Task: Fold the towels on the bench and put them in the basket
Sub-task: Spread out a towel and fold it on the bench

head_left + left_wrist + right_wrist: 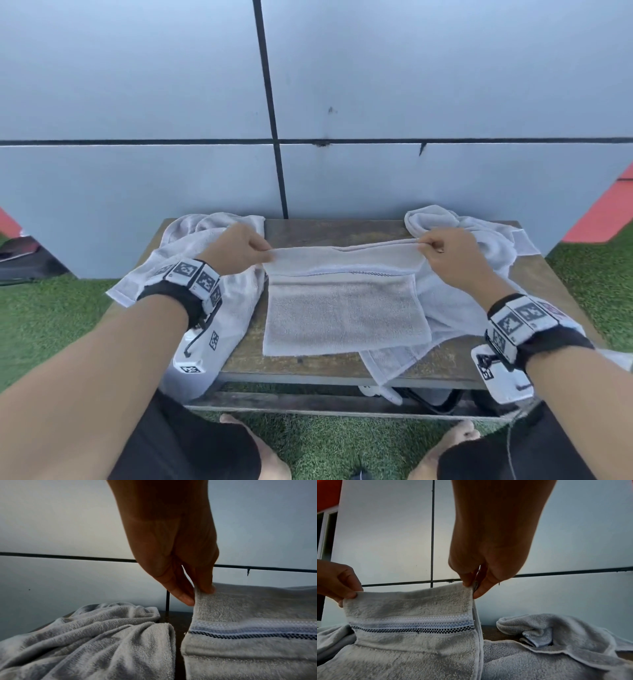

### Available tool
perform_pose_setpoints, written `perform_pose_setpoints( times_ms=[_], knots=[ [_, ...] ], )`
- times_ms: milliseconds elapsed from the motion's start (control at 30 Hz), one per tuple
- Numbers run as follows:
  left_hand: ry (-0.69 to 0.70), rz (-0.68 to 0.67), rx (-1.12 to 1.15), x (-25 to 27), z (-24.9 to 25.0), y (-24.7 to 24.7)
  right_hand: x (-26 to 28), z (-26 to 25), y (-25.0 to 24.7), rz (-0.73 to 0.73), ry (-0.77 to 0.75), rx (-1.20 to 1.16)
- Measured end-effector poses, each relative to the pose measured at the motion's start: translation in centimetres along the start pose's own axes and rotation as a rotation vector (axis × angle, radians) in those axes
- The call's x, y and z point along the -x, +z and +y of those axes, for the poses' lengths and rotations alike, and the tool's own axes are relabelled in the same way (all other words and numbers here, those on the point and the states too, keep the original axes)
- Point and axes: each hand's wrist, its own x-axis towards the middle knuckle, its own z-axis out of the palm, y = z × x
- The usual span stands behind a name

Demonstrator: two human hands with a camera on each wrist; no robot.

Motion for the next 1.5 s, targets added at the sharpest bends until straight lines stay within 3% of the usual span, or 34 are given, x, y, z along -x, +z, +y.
perform_pose_setpoints(
  times_ms=[167, 400, 700, 1500],
  knots=[
    [0.023, 0.062, 0.062, 1.0, -1.5, -1.3, 1.2, -2.1, -2.2, 0.061, -0.094, -0.012],
    [0.036, 0.166, 0.112, 3.8, 0.9, -3.3, 1.4, -3.0, -3.8, 0.054, -0.164, 0.044],
    [0.125, 0.186, 0.172, 4.0, 1.2, -4.3, 1.8, -3.5, -6.1, 0.043, -0.109, 0.005],
    [0.117, 0.212, 0.156, 3.2, 1.8, -4.5, 1.4, -3.8, -6.1, 0.162, -0.07, -0.009]
  ],
)
